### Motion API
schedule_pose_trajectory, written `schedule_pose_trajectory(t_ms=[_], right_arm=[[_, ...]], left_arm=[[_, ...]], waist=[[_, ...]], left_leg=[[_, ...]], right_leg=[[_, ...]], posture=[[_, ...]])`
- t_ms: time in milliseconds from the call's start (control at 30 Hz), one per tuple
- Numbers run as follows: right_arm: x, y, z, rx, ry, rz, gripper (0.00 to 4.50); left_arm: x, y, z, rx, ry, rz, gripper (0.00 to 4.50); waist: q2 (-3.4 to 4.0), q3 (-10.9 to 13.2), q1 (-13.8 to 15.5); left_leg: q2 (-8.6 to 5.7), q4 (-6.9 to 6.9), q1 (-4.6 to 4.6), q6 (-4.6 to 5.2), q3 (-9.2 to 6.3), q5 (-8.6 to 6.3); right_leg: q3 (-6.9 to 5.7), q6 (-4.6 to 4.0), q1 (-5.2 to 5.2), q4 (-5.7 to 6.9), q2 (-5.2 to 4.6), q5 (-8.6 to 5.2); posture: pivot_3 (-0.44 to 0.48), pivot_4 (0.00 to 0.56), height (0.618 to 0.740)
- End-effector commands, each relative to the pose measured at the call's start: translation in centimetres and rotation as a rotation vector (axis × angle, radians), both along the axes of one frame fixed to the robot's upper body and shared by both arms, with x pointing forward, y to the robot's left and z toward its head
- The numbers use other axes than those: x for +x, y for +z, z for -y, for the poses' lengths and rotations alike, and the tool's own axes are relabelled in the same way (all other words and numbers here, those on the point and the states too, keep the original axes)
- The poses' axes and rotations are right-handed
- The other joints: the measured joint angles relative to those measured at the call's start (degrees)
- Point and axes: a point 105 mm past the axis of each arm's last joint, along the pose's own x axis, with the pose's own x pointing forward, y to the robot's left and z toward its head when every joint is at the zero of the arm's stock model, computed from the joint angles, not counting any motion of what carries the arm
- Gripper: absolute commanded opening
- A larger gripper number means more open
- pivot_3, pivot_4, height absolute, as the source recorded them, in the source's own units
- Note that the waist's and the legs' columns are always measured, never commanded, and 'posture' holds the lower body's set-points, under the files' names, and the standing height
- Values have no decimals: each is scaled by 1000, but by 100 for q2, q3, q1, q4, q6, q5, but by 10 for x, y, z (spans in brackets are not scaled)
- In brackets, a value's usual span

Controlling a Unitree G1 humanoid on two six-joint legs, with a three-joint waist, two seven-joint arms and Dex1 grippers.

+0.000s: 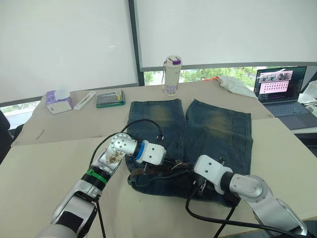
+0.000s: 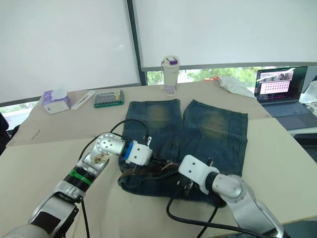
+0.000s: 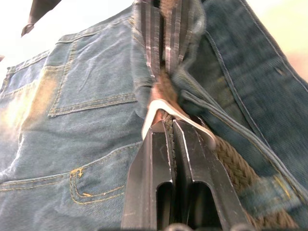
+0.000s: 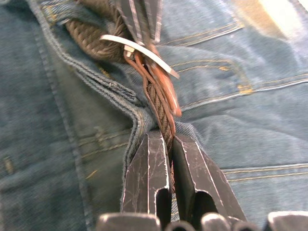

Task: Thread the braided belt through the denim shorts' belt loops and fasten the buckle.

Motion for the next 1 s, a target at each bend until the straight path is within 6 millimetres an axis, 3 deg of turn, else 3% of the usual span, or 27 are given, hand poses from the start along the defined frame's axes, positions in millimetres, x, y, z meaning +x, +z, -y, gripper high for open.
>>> schedule_pose_trajectory(t_ms=[33, 67, 167, 300, 500, 900, 1000], right_arm=[[-12, 24, -5, 85, 40, 18, 933], [-16, 27, -2, 104, 40, -4, 1315], [-26, 34, 6, 118, 50, -35, 1315], [-21, 43, 13, 102, 20, 6, 1315], [-5, 28, 16, -22, 0, 54, 1315], [8, 24, 0, -3, 38, 59, 1315], [9, 23, -3, -4, 51, 51, 586]], left_arm=[[-3, 12, 11, -40, -23, 41, 0], [-3, 12, 11, -41, -20, 39, 0], [-3, 11, 11, -43, -16, 37, 0], [-2, 11, 12, -49, -12, 32, 0], [-3, 11, 13, -56, -14, 29, 0], [-8, 9, 14, -62, -22, 26, 0], [-8, 8, 15, -63, -21, 25, 0]], waist=[[-1, 0, 10], [0, 0, 10], [-1, 1, 12], [-5, 3, 13], [-6, 4, 16], [-3, 2, 15], [-3, 2, 16]], left_leg=[[0, 0, 0, 0, -1, 0], [0, 0, 0, 0, -1, 0], [0, 0, -1, 0, -1, 0], [1, 0, 1, 1, -1, 0], [1, 0, 2, 0, 1, 0], [1, 0, 0, 0, -1, 0], [1, 0, 0, 0, -1, 0]], right_leg=[[0, 0, 0, 0, 0, 0], [0, 0, 0, 0, -1, 0], [1, 0, 1, -1, -2, 0], [1, 0, 3, -2, -1, 0], [0, 0, 4, -3, -2, 0], [-1, 0, 3, -4, -2, 0], [0, 0, 3, -4, -3, 0]], posture=[[0, 150, 740], [0, 150, 740], [0, 150, 740], [0, 150, 740], [0, 150, 740], [0, 150, 740], [0, 150, 740]])
